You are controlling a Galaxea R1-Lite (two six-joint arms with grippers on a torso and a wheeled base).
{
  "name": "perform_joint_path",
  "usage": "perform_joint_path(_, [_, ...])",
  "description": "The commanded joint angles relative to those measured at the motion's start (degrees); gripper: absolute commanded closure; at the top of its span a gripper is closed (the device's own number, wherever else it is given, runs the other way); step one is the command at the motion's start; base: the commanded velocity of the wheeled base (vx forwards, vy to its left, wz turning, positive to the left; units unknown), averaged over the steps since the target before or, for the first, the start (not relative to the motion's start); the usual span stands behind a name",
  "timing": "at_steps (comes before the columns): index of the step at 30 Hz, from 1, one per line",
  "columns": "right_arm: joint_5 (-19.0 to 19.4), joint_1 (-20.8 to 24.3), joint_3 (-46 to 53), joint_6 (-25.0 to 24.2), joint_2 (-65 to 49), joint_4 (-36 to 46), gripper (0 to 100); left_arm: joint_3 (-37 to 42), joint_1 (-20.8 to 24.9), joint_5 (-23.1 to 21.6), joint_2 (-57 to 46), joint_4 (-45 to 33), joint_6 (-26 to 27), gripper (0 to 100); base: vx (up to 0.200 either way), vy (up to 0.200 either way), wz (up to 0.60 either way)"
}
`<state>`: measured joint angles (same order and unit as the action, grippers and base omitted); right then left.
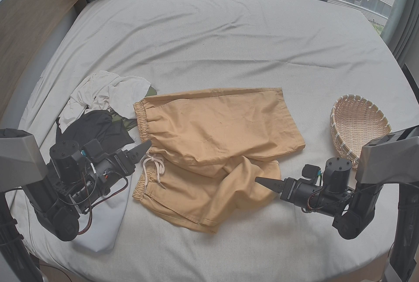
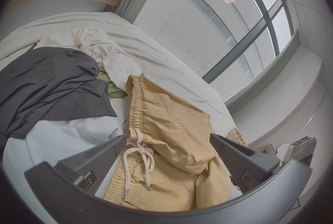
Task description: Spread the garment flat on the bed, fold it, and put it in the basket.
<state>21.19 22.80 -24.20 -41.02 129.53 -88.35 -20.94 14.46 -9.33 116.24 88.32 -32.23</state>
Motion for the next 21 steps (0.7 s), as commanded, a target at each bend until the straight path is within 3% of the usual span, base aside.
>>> perform_joint_path(1, [0.1,0.0,2.8,-0.8,-5.4,-0.1,0,-0.1,0.0,0.1,0.9,0.0,0.0,0,0.0,0.0,0.0])
perform_joint_path(14, [-0.2,-0.6,2.3,-1.6,-4.3,-0.2,0,0.6,0.0,0.2,0.9,0.0,0.0,0,0.0,0.0,0.0])
perform_joint_path(15, [-0.3,-0.6,2.1,-1.6,-3.8,-0.2,100,0.6,0.0,0.3,0.9,0.0,0.0,0,0.0,0.0,0.0])
perform_joint_path(21, [-4.3,-0.6,2.0,-1.6,-2.4,-0.1,100,0.9,0.0,0.2,1.0,0.0,0.0,0,0.0,0.0,0.0])
